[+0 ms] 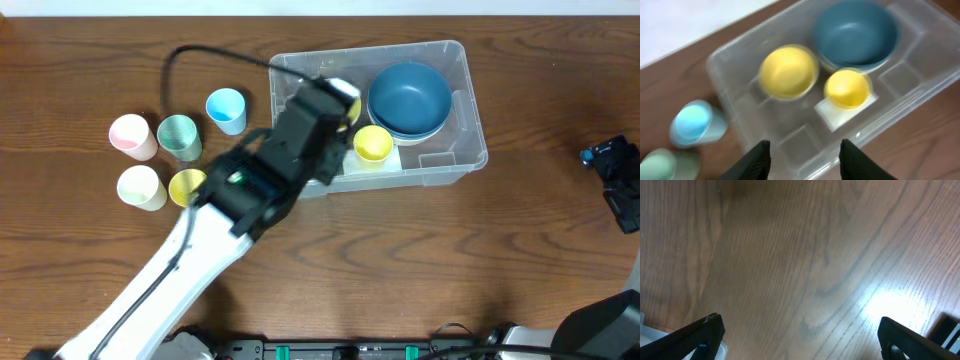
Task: Pack container
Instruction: 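Release the yellow cup and move the left gripper back to the cups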
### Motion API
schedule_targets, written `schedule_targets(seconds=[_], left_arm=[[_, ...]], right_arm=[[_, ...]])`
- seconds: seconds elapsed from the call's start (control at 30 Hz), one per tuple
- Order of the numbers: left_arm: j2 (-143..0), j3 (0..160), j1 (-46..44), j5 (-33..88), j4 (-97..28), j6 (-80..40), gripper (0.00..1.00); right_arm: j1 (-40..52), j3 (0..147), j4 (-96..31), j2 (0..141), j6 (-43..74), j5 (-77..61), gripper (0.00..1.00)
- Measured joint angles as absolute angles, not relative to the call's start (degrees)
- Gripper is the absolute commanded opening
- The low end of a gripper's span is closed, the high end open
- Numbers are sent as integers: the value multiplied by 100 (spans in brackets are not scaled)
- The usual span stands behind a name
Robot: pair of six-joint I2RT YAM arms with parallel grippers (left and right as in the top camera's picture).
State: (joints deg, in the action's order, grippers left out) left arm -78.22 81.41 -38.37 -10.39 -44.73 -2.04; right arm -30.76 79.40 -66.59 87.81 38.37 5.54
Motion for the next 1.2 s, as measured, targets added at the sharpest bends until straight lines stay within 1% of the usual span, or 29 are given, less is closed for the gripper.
schedule_targets(seconds=[0.03, 0.2, 0.3, 0.43, 0.87, 1.07, 1.2], left_arm=[[-7736, 8141, -3769, -1162, -4716, -360, 52], [-7760, 8138, -3197, -1466, -5649, -1168, 66], [-7915, 8136, -2864, -1542, -5900, -1531, 72], [-8180, 8136, -2668, -1538, -5920, -1787, 73], [-9299, 8136, -2587, -1514, -5986, -1975, 74], [-9539, 8134, -2091, -1470, -6136, -2296, 74], [-9544, 8134, -1678, -1229, -6139, -2484, 74]], right_arm=[[-3076, 7940, -6661, 8781, 3837, 554, 99], [-3076, 7937, -6661, 8781, 3837, 556, 99], [-3076, 7937, -6661, 8781, 3837, 554, 99], [-3076, 7937, -6661, 8781, 3837, 556, 99], [-3076, 7937, -6661, 8781, 3837, 556, 99], [-3076, 7937, -6661, 8781, 3837, 556, 99], [-3076, 7937, -6661, 8781, 3837, 556, 99]])
